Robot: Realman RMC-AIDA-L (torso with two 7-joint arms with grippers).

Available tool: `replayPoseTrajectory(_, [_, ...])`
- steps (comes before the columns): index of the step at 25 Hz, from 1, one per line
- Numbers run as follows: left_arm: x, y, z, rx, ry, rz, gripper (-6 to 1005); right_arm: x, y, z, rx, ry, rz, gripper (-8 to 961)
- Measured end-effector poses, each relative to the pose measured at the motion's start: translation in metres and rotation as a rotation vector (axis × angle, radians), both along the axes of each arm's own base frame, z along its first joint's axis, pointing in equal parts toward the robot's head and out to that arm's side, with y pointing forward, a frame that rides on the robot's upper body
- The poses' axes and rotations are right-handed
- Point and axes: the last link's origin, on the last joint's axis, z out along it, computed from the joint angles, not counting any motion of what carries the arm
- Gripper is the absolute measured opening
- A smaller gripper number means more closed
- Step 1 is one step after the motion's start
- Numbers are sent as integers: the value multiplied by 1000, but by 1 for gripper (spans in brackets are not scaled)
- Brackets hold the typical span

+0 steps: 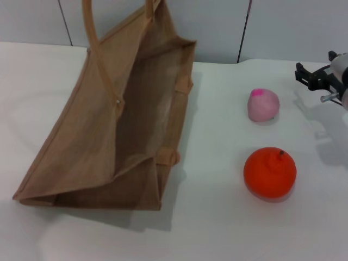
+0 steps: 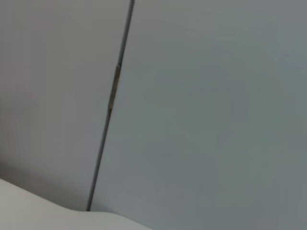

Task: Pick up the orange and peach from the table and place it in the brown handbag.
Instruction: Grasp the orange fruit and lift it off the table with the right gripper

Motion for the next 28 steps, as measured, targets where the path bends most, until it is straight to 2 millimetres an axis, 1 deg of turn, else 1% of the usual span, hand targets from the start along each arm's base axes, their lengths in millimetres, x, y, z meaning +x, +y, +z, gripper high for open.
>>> replayPoseTrajectory(2, [2,-2,2,3,5,-3,126,-3,0,-1,-5,1,6,837])
replayPoseTrajectory(5, [4,-6,4,3,13,-4,126,-13,-3,-8,-29,11,36,837])
replayPoseTrajectory(7, [6,-8,5,7,22,-3,126,-25,-6,-13,-56,21,50,837])
replayPoseTrajectory(9, [6,-11,8,21,33,5,127,-44,-8,-13,-77,25,75,837])
replayPoseTrajectory(11, [6,-11,9,25,37,10,127,-61,-12,-9,-88,7,102,837])
replayPoseTrajectory(14, [4,-12,9,24,40,17,127,-78,-19,0,-103,-42,116,837])
replayPoseTrajectory(17, [2,-12,8,21,41,22,127,-89,-25,6,-141,-74,85,838])
replayPoseTrajectory(21, [-3,-13,8,22,48,36,127,-104,-38,14,-207,-96,34,838])
replayPoseTrajectory(28, [-9,-15,8,23,50,52,127,-125,-72,25,-320,-159,-16,838])
